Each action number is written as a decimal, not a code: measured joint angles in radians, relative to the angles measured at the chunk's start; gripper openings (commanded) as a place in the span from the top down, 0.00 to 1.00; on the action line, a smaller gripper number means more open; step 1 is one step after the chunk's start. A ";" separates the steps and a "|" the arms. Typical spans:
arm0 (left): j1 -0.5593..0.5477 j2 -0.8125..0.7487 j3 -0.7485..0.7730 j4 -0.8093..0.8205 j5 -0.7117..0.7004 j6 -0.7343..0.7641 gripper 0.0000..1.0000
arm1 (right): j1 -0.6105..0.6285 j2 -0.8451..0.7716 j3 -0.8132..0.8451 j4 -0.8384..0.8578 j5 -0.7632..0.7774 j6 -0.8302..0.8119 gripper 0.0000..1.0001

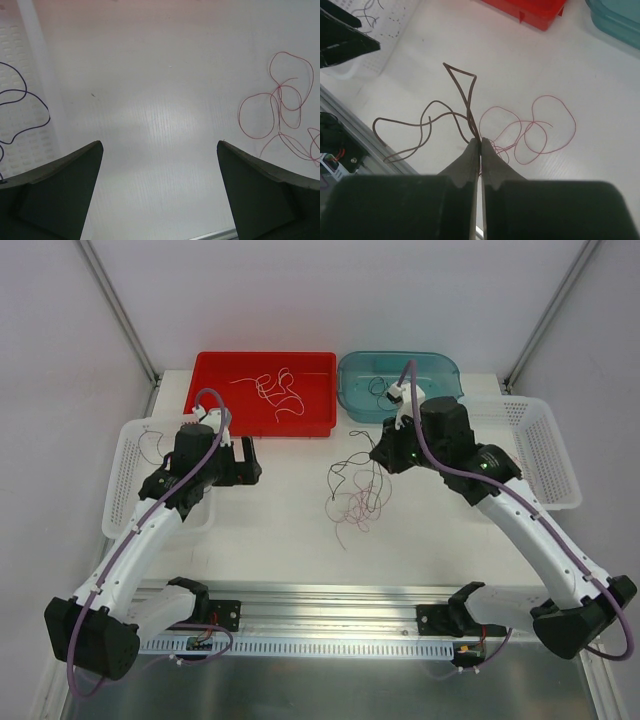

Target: Untangle the cables

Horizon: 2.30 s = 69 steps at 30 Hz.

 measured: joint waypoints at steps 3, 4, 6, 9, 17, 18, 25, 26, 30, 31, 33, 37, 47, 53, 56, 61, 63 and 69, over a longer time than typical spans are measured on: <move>0.000 0.001 0.000 0.000 0.015 0.000 0.01 | 0.000 -0.020 -0.004 0.026 -0.024 0.029 0.97; 0.000 0.001 0.000 0.000 0.016 0.000 0.01 | 0.000 -0.020 -0.016 0.044 -0.029 0.043 0.97; 0.000 0.003 0.000 0.000 0.019 0.000 0.01 | 0.000 -0.015 -0.076 0.105 -0.043 0.093 0.98; 0.000 0.008 0.000 0.000 0.034 0.000 0.01 | 0.003 0.011 -0.212 0.200 -0.059 0.185 0.99; -0.008 0.009 -0.015 0.029 0.167 -0.008 0.01 | 0.040 0.102 -0.298 0.233 0.016 0.311 0.99; -0.016 0.009 -0.018 0.033 0.179 -0.015 0.01 | 0.040 0.102 -0.283 0.229 0.029 0.318 0.99; -0.123 -0.028 -0.118 0.115 0.251 -0.157 0.01 | 0.040 0.032 -0.172 0.198 0.145 0.330 0.99; -0.157 -0.039 -0.143 0.136 0.249 -0.181 0.01 | 0.040 0.011 -0.163 0.193 0.160 0.333 0.99; -0.325 -0.064 -0.214 0.219 0.214 -0.248 0.01 | 0.040 -0.059 -0.150 0.167 0.216 0.359 0.99; -0.361 -0.066 -0.225 0.236 0.200 -0.257 0.01 | 0.040 -0.070 -0.150 0.160 0.227 0.368 0.99; -0.441 -0.066 -0.242 0.277 0.167 -0.272 0.01 | 0.040 -0.084 -0.150 0.149 0.240 0.385 0.99; -0.517 -0.040 -0.245 0.351 0.124 -0.306 0.01 | 0.043 -0.101 -0.158 0.137 0.263 0.415 0.99; -0.776 0.122 -0.245 0.557 -0.093 -0.348 0.03 | 0.052 -0.188 -0.248 0.109 0.345 0.521 0.99; -0.873 0.215 -0.252 0.711 -0.232 -0.344 0.08 | 0.061 -0.215 -0.261 0.112 0.370 0.570 0.99; -0.904 0.268 -0.250 0.771 -0.294 -0.328 0.14 | 0.066 -0.216 -0.269 0.115 0.372 0.587 0.99; -0.932 0.358 -0.239 0.840 -0.396 -0.281 0.29 | 0.071 -0.218 -0.280 0.116 0.372 0.608 0.99; -0.937 0.388 -0.230 0.858 -0.417 -0.269 0.35 | 0.071 -0.221 -0.280 0.117 0.372 0.614 0.99; -0.949 0.438 -0.212 0.898 -0.451 -0.263 0.92 | 0.071 -0.235 -0.280 0.121 0.373 0.623 0.99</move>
